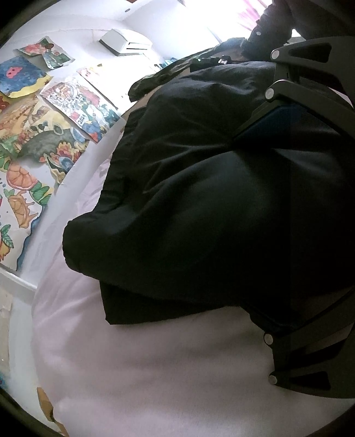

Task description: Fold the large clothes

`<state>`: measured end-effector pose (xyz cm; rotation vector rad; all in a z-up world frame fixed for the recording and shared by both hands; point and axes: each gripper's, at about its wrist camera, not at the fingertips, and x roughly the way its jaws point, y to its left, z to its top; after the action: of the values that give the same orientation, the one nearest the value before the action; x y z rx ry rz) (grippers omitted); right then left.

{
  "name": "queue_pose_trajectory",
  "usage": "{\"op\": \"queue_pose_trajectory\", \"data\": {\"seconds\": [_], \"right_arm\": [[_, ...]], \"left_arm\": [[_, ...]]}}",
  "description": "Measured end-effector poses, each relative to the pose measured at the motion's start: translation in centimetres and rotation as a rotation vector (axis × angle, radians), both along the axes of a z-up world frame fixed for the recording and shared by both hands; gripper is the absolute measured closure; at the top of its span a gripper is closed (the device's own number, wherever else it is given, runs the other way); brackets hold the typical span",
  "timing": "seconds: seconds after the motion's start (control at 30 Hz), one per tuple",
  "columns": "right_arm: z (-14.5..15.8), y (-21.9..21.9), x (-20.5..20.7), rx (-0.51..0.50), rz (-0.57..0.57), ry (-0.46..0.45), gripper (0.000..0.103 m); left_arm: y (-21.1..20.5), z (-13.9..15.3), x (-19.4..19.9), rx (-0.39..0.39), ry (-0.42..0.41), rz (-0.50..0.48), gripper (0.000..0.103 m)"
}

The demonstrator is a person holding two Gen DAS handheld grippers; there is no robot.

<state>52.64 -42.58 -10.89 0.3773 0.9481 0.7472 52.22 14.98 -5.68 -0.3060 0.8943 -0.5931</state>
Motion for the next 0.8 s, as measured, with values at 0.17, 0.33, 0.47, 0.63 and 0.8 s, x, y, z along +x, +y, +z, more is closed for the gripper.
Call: {"op": "queue_pose_trajectory", "data": {"seconds": [0.17,0.33,0.47,0.63,0.8], "right_arm": [[-0.1,-0.1,0.0,-0.002,-0.001,-0.005,0.0],[-0.1,-0.1,0.0,-0.004,0.0,-0.002,0.0],[0.0,-0.2,0.2,-0.008,0.001,0.002,0.0],[0.1,-0.3,0.4,-0.012,0.004,0.005,0.0],[0.1,-0.2,0.8,-0.025,0.004,0.021,0.0]], "left_arm": [[-1.1,0.2,-0.6,0.079,-0.01,0.011,0.002],[-1.9,0.1,-1.2,0.157,-0.025,0.031,0.001],[-2.2,-0.1,-1.6,0.183,-0.031,0.039,0.001],[-2.5,-0.2,-1.5,0.192,-0.013,0.048,0.001],[-2.7,0.0,-0.8,0.177,0.046,0.07,0.001]]}}
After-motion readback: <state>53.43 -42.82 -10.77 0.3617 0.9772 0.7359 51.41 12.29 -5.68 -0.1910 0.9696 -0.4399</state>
